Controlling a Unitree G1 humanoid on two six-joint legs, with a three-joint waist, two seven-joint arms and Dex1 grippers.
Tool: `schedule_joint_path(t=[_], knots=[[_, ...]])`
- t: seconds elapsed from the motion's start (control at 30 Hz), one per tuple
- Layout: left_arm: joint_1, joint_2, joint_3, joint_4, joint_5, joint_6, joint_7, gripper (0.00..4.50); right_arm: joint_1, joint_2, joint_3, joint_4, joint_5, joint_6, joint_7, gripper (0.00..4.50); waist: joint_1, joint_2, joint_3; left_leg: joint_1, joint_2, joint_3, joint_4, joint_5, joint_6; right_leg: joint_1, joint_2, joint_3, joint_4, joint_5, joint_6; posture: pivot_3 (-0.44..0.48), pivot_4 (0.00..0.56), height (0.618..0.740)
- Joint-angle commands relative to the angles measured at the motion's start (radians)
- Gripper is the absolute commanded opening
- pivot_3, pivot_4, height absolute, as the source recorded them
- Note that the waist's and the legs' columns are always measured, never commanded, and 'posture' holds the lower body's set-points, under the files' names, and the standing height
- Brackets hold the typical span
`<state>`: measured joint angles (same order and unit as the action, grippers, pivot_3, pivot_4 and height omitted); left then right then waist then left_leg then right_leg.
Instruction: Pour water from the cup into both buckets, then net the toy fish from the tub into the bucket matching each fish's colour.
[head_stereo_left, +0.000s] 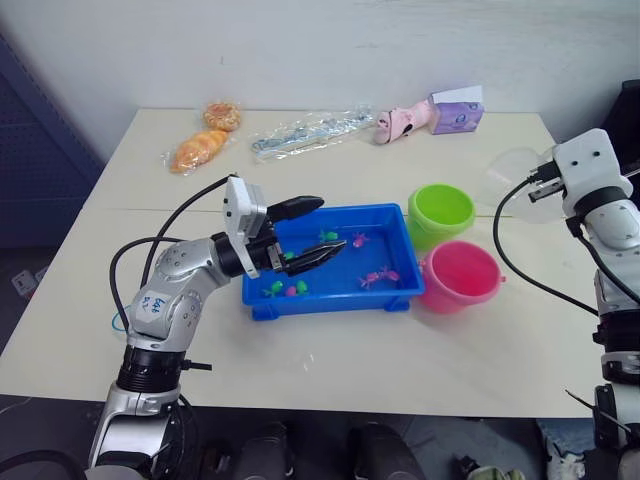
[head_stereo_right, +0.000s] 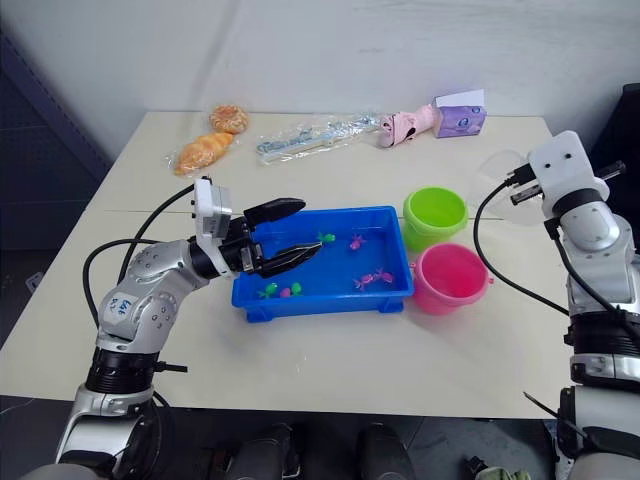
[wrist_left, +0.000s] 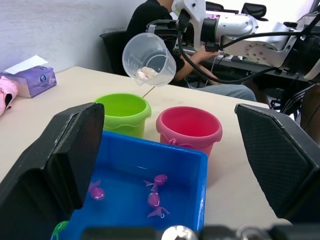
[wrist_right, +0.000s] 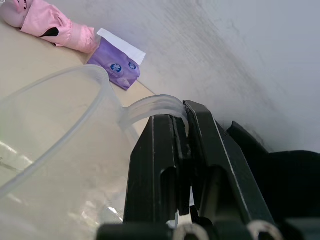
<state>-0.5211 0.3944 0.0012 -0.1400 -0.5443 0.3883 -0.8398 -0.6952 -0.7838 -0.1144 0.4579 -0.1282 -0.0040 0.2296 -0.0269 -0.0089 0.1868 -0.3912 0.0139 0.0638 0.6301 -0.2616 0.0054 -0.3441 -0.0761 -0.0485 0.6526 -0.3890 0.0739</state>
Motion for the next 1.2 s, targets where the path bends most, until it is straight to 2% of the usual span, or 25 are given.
schedule_joint_path(t=[0.03,0.53,0.7,1.2], knots=[[0.000,-0.003,0.000,-0.022,0.012,-0.016,0.010,4.50,-0.046,-0.010,0.017,0.016,-0.049,-0.064,-0.034,0.03,0.000,0.000,0.000,0.000,0.000,0.000,0.000,0.000,0.000,0.000,0.000,0.000,0.000,0.000,0.000,0.000,0.150,0.740],[-0.005,-0.034,-0.029,-0.006,0.059,-0.053,0.015,4.50,-0.103,-0.040,0.175,0.129,-0.288,-0.281,-0.131,0.03,-0.001,0.000,0.002,0.000,0.000,0.000,0.000,0.000,0.000,0.000,0.000,0.000,0.000,0.000,0.000,0.000,0.150,0.740],[-0.003,-0.044,-0.033,-0.008,0.057,-0.046,0.012,4.50,-0.083,-0.040,0.192,0.135,-0.353,-0.316,-0.216,0.03,0.000,-0.001,0.002,0.000,0.000,0.000,0.000,0.000,0.000,0.000,0.000,0.000,0.000,0.000,0.000,0.000,0.150,0.740],[0.000,-0.049,-0.049,-0.003,0.082,-0.075,0.000,4.50,-0.118,-0.076,0.269,0.171,-0.516,-0.415,-0.319,0.03,-0.001,-0.001,0.002,0.000,0.000,0.000,0.001,0.001,-0.001,0.000,0.000,0.000,0.001,0.000,0.000,0.000,0.150,0.740]])
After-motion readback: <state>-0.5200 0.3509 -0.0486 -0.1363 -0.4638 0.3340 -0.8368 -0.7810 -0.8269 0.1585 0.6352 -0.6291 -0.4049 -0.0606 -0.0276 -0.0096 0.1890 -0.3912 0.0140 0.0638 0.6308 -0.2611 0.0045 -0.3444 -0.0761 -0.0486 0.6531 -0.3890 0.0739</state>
